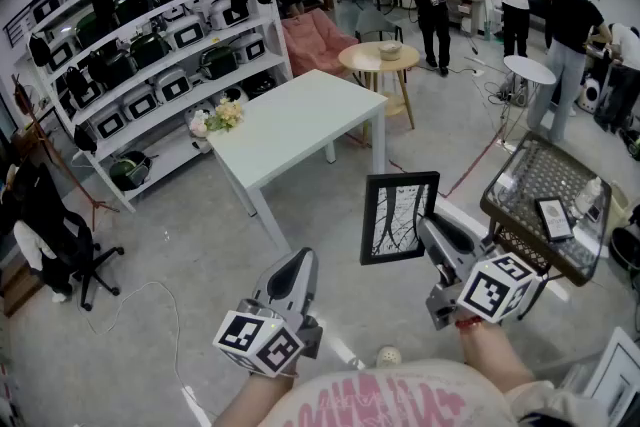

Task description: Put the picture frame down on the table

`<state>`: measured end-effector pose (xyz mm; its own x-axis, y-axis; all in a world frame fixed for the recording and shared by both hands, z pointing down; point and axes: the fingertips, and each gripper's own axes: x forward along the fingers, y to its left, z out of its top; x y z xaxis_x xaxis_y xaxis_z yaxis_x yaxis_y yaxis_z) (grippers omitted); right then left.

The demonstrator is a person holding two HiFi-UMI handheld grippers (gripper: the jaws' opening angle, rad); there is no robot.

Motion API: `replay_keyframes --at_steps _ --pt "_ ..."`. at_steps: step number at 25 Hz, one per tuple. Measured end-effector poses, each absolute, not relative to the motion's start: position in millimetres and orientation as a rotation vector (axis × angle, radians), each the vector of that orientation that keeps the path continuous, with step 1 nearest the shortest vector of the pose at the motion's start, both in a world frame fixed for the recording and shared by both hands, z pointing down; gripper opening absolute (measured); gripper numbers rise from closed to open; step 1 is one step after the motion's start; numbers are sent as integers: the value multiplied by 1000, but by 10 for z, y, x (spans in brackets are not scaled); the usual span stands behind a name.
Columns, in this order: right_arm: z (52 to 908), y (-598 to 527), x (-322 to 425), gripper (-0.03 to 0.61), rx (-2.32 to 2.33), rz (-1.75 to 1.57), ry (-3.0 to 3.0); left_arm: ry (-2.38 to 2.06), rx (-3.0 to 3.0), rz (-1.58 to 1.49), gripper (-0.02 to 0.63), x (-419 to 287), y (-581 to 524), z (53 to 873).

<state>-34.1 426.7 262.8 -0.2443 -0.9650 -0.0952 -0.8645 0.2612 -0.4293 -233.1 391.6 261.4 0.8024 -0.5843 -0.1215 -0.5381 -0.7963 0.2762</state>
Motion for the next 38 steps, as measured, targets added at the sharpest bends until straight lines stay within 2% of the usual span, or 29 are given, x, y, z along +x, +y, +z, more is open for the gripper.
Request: replay_keyframes --at_steps 12,20,25,33,38 --pt "2532 4299 -401 87 -1697 -378 2187 -870 2772 -336 5 -2442 3920 2504" --pt "2731 4057 -315 89 -1619 -404 2147 -889 2746 -334 5 -2492 3689 2716" --pt "2797 3535 -157 89 -1599 -394 2154 -936 2734 -366 5 -2446 3254 2721" --pt "2010 2369 407 87 -1564 -366 2222 -976 2720 -412 5 -1844 2262 1980" --pt "2079 1919 636 87 -1536 -326 2250 -995 2727 -454 3 -1610 1845 2074"
